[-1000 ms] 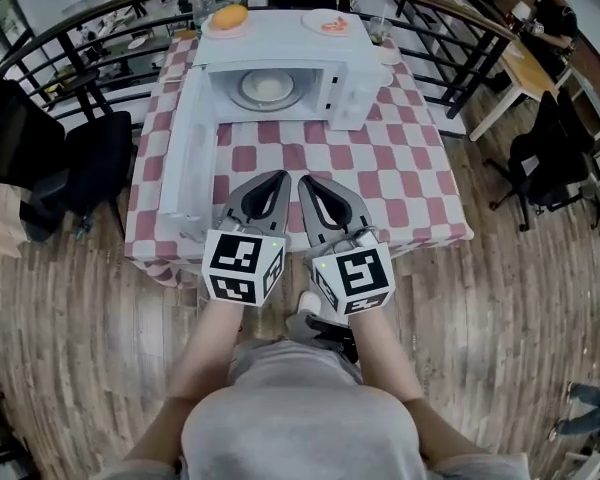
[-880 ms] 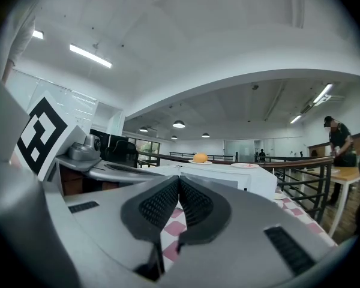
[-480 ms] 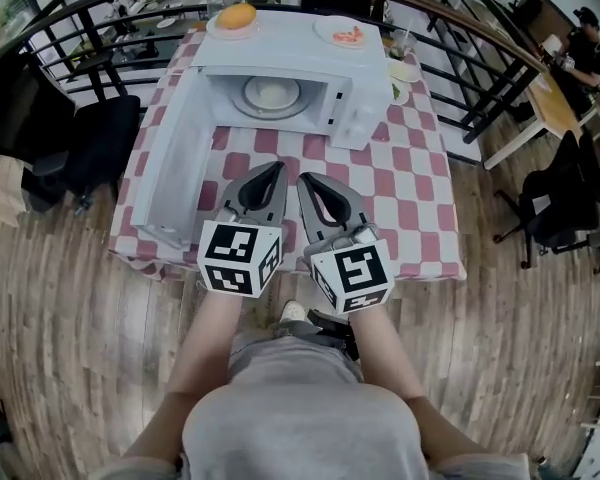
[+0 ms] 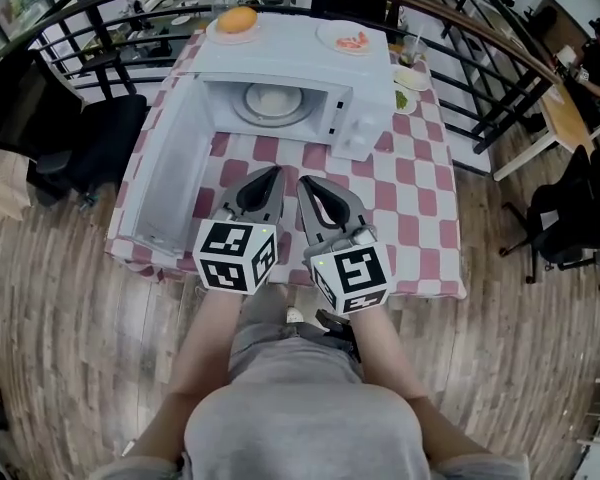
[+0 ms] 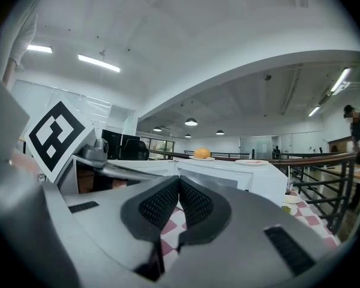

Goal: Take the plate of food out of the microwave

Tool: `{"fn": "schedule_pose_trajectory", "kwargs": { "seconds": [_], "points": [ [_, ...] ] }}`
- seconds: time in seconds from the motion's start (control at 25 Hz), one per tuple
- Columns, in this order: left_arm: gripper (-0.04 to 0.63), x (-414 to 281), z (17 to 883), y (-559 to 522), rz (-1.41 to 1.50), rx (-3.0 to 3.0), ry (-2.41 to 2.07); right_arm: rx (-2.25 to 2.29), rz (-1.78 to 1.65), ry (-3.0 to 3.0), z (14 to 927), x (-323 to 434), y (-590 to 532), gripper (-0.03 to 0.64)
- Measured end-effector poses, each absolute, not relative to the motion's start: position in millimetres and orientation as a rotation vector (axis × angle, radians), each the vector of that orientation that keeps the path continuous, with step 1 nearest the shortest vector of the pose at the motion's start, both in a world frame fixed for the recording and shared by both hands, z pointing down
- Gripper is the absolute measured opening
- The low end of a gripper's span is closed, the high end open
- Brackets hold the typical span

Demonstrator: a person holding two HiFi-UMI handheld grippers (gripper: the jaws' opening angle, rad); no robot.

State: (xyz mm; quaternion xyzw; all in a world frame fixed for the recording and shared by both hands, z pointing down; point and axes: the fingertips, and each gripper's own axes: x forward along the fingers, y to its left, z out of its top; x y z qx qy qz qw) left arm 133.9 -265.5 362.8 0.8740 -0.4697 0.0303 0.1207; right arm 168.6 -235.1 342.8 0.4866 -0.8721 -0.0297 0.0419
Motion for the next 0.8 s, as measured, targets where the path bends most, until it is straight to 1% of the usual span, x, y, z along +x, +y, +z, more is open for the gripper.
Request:
{"fn": "schedule_pose_trajectory", "kwargs": {
  "seconds": [0.16,0.28,0.44,0.52,0.68,0.8],
  "points": [
    [0.014,140,372,-277,0.102,2.526,-1.352,1.498,-0.069,-2.660,350,177,-247,0.023],
    [0.073,142,375,-289,0.094,2.516,-1.325,1.503,-0.064,-2.659,352,180,-256,0.023],
    [0.218,141,381,-304,0.073,2.480,-1.294,1.510,-0.045,-2.656,355,183,-269,0.023],
    [0.227,139,382,-310,0.066,2.471,-1.301,1.506,-0.042,-2.655,356,184,-275,0.023],
    [0.222,137,389,-325,0.096,2.472,-1.322,1.508,-0.018,-2.650,361,186,-290,0.023],
    [0.221,134,396,-340,0.066,2.423,-1.317,1.508,0.003,-2.649,364,186,-303,0.023]
  ]
}}
